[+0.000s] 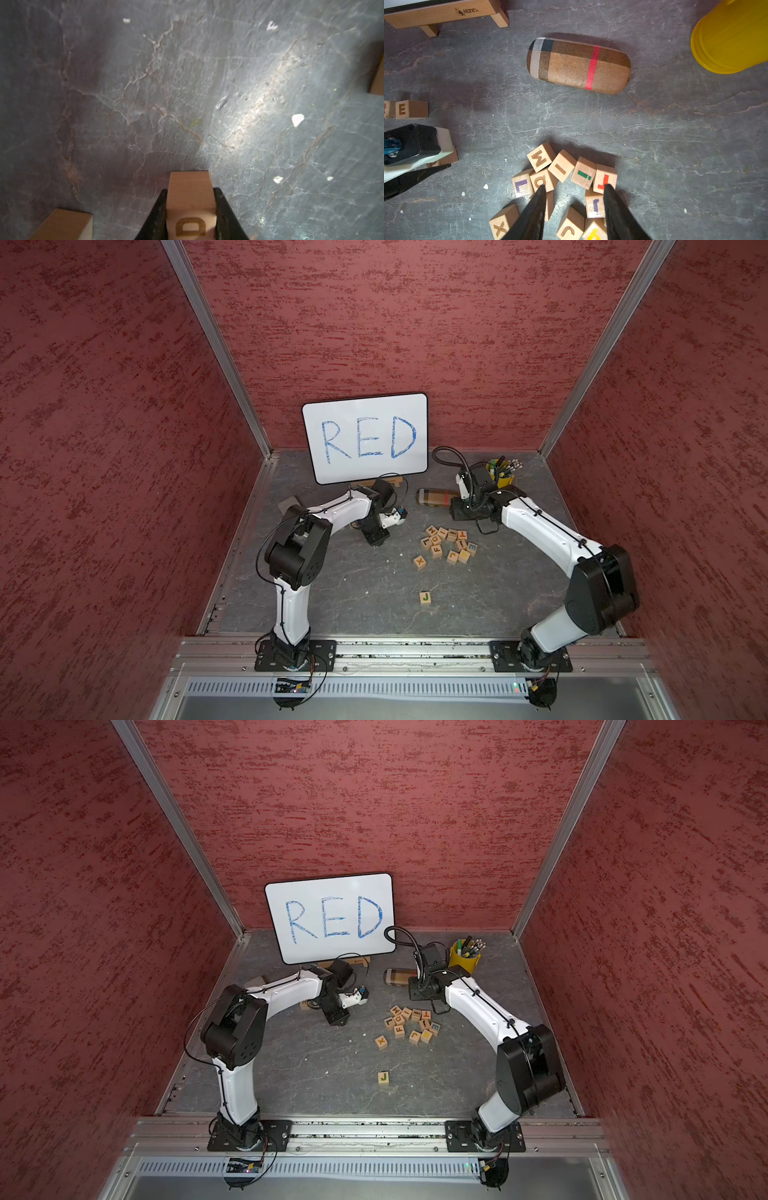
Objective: Assemble the uppercase word "red" with letter blocks
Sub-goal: Pick up the letter block from the center of the board, then place the letter block at the center of the board.
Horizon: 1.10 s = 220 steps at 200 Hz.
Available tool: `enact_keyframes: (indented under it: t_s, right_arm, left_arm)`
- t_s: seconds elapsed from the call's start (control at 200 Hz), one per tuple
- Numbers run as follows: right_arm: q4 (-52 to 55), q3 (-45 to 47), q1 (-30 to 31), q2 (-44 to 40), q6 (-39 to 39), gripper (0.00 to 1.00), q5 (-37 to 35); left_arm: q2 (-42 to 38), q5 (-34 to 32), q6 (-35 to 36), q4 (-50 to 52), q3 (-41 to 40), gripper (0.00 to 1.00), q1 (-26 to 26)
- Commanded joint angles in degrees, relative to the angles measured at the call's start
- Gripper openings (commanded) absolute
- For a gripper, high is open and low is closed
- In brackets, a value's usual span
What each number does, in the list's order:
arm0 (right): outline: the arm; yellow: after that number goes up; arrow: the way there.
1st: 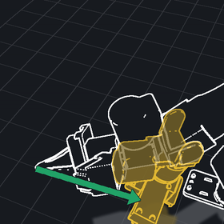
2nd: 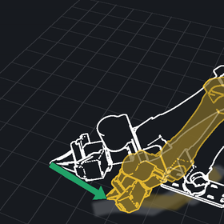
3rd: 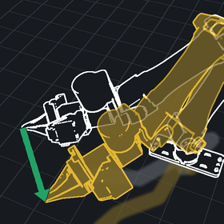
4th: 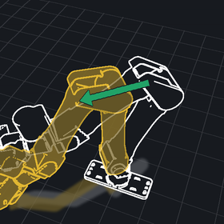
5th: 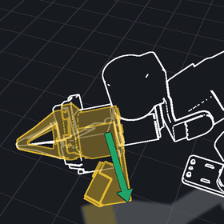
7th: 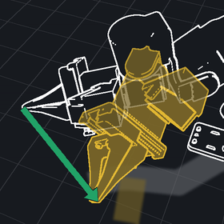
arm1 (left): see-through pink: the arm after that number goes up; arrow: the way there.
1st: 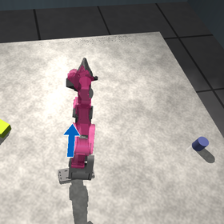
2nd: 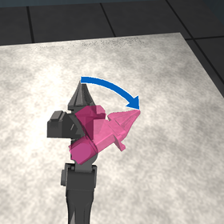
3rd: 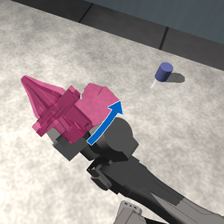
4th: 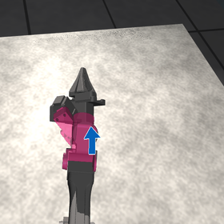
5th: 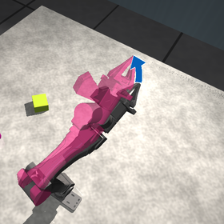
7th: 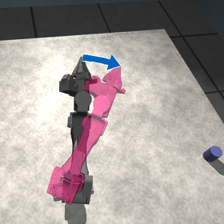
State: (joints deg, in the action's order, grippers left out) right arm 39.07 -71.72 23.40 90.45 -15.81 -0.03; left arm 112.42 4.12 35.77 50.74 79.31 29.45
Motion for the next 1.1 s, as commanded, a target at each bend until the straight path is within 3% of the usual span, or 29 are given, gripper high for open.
enact_keyframes:
  t_s: [0.0, 0.371, 0.962, 1.097]
  right_arm:
    - [0.21, -0.34, -0.46, -1.61, -0.09, 0.47, -0.40]
    - [0.22, -0.17, -0.46, -1.42, -0.25, 0.47, -0.41]
    - [1.54, -1.40, -0.55, -0.79, -0.53, 0.47, -1.11]
    - [1.62, -1.40, -0.59, -0.79, -0.57, 0.47, -1.02]
  left_arm:
    - [0.66, -1.57, 2.60, -1.58, 0.30, 0.17, -0.53]
    - [4.96, -1.77, 12.14, 1.61, 10.71, 0.20, -6.35]
    - [8.56, -1.98, 16.70, -2.92, 10.70, 0.21, -8.36]
    - [9.19, -2.23, 17.29, -3.75, 10.74, 0.27, -8.36]
